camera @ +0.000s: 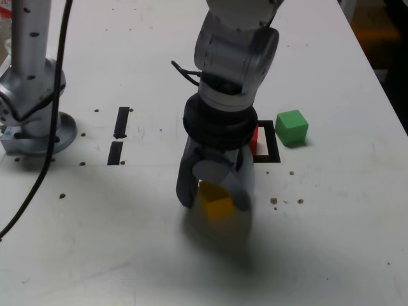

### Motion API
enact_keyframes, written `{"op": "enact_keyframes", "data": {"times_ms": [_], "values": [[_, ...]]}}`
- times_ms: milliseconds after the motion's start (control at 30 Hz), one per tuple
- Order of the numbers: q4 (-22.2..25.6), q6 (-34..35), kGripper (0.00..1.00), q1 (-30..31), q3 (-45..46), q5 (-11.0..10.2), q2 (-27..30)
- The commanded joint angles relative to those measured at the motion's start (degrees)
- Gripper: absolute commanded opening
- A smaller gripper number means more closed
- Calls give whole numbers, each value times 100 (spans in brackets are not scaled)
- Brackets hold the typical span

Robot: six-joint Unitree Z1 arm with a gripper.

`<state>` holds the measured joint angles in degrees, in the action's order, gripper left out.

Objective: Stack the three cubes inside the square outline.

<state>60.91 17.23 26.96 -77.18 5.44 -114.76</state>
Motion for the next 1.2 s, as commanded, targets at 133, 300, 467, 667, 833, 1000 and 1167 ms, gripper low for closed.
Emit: {"op": "enact_keyframes", "data": {"times_ms": [133,300,467,667,833,1000,1167], "values": [[-96,16,26,-24,91,-60,69],[-123,34,17,-24,181,-180,176],[-64,75,14,-24,265,-239,301],[432,238,13,20,236,-279,560],[1054,344,13,55,112,-332,819],[1423,350,13,55,20,-383,1020],[1758,240,13,24,-231,-484,1180]]}}
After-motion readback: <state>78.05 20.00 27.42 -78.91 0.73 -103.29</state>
